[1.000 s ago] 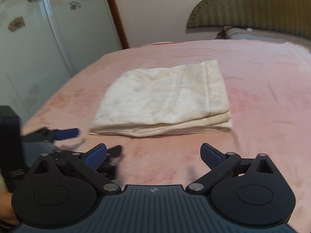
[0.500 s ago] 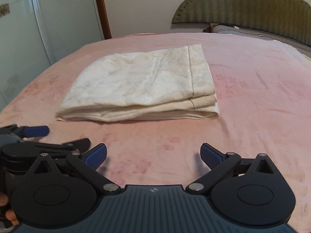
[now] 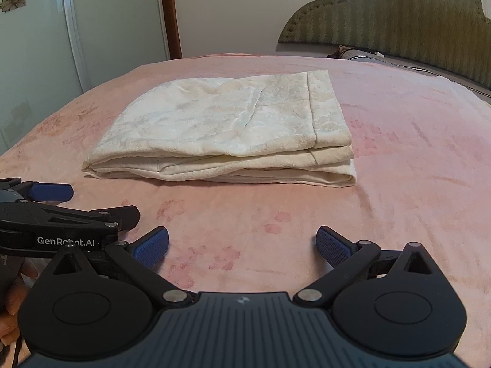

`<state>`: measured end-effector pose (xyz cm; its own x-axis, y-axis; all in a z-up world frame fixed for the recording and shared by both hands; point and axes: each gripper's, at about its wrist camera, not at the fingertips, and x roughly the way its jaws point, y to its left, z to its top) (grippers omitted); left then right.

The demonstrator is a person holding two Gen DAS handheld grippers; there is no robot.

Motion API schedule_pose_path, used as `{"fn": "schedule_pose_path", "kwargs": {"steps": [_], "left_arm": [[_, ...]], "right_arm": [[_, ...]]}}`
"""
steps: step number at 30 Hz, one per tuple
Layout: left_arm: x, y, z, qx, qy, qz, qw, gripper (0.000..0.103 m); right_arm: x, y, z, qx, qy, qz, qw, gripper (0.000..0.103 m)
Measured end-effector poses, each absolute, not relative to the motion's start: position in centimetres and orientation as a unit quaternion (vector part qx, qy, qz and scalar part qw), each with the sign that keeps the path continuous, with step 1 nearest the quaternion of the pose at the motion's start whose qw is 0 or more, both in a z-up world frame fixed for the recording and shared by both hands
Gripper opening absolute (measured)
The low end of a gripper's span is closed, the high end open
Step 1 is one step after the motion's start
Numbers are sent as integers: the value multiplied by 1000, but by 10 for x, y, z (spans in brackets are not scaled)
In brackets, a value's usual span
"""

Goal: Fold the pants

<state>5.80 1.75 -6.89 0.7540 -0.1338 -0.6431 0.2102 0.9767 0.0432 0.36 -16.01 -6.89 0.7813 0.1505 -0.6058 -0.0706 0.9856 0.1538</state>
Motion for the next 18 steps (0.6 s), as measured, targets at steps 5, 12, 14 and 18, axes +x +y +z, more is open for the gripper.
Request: {"fn": "schedule_pose_path", "kwargs": {"steps": [5, 12, 14, 18], "left_arm": [[59, 18, -72, 51, 337, -89, 936, 103], [60, 18, -73, 48, 337, -90, 936, 103], [60, 19, -73, 47, 337, -90, 936, 103], [60, 20, -73, 46, 337, -91, 936, 103]], "right_arm": [[7, -160, -72, 55, 325, 48, 943, 103], [6, -159, -79, 49, 321, 46, 945, 103], [6, -159, -79, 48, 321, 45, 945, 103], [6, -159, -78, 48, 322, 45, 945, 103]]}}
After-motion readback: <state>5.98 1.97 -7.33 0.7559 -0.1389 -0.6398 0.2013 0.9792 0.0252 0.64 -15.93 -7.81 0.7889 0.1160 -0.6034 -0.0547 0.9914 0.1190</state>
